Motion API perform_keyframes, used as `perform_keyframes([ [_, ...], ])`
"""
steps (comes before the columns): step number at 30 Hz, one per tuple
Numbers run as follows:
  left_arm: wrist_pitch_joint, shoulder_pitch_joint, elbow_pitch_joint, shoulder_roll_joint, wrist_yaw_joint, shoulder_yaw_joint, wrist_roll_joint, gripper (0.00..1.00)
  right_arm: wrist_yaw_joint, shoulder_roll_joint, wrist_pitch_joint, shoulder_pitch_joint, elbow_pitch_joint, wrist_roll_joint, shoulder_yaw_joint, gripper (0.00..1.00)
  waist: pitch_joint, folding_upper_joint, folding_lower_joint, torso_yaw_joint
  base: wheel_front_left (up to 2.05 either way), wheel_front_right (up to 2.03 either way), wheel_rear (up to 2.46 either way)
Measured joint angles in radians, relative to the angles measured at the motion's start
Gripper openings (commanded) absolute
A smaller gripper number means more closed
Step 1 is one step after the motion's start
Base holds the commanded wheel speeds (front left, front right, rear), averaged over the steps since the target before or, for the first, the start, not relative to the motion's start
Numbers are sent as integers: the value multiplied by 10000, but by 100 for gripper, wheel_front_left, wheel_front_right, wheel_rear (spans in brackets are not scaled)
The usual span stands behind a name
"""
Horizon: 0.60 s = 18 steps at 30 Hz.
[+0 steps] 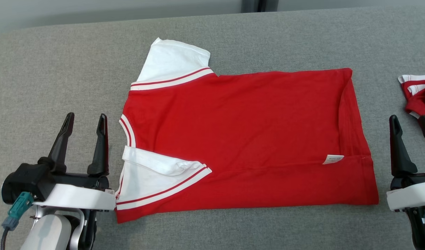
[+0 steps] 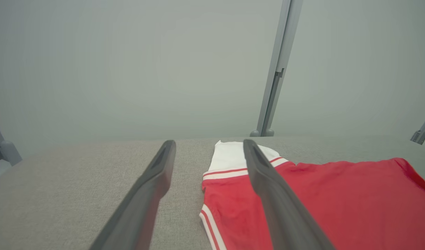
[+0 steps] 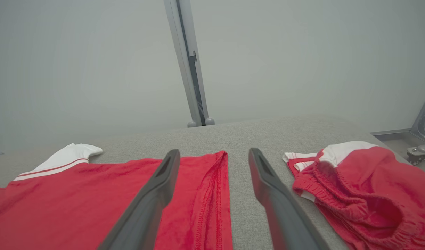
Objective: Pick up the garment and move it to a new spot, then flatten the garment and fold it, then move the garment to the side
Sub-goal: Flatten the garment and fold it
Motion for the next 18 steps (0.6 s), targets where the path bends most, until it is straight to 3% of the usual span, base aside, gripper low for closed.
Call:
perform_keyframes([
  [5,-2,-782,125,13,-221,-100,4,100,0,-4,8,-162,21,17,4,100,185,0,0,1,0,0,0],
  [10,539,-2868,769,188,-796,-311,79,100,0,21,42,-474,8,42,182,100,540,0,0,-119,0,0,0],
  [18,1561,-6566,3843,180,-1843,-686,-111,100,0,148,-56,-1145,138,123,746,100,1368,0,0,-750,0,0,0],
])
